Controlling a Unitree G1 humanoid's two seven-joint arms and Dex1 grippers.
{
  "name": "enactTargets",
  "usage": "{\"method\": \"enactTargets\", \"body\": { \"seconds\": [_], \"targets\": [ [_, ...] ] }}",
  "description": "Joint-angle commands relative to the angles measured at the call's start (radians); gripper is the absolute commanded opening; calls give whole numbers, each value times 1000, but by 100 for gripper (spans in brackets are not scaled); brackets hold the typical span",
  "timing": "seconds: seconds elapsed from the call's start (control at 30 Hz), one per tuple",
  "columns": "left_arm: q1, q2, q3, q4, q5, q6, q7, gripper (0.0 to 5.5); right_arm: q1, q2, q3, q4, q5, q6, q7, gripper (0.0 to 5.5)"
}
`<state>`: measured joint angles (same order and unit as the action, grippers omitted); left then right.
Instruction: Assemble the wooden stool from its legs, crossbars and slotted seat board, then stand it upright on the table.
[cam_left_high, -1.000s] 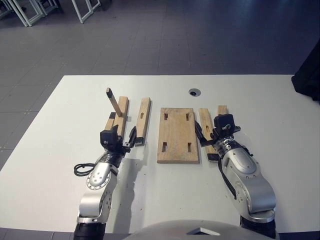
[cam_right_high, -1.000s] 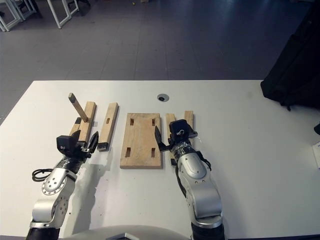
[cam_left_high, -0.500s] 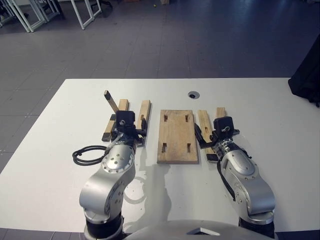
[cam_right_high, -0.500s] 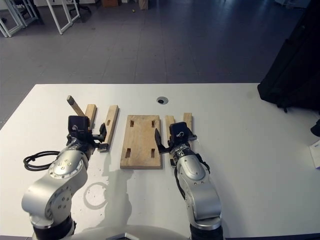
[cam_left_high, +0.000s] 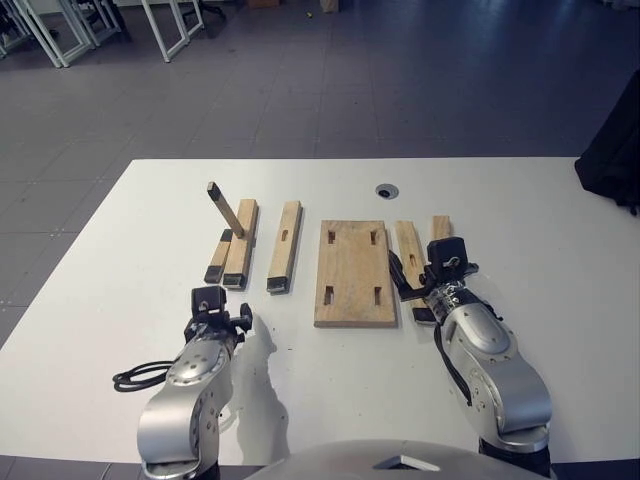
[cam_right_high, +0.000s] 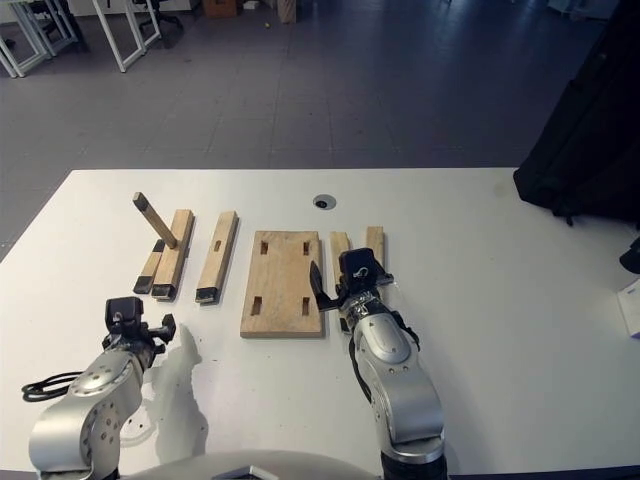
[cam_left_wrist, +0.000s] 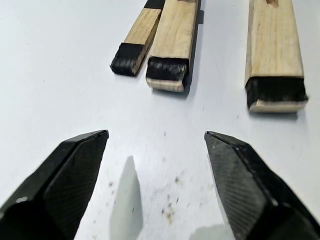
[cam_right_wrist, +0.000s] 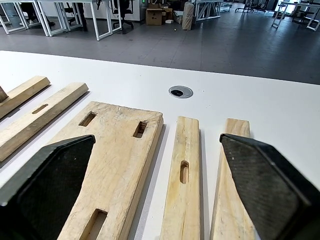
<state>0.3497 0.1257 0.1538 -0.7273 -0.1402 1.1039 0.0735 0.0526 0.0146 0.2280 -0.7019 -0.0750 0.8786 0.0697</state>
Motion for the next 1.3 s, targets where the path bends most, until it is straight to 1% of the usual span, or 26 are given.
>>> {"method": "enactTargets", "body": {
  "seconds": [0.03,0.13,0.23,0.5,0.73,1.17,1.3],
  "targets": [
    [43,56,-13,143,-12,-92,-100,356,-6,-3,2,-2,10,16,-4,461],
    [4,87,-20,264,-12,-157,-147,356,-11,-3,2,-1,11,18,-3,461],
    [-52,87,-17,377,-8,-208,-158,356,-16,-4,2,1,12,20,-2,461],
    [-99,76,-20,502,10,-281,-143,356,-30,-6,-1,9,14,23,3,461],
    [-245,112,-11,680,8,-352,-167,356,-45,-6,1,14,17,29,8,461],
    [-308,85,-5,789,-7,-414,-170,356,-55,-3,0,15,21,39,9,461],
    [-315,56,5,856,0,-456,-142,299,-60,-1,0,19,22,41,8,461]
  ]
}}
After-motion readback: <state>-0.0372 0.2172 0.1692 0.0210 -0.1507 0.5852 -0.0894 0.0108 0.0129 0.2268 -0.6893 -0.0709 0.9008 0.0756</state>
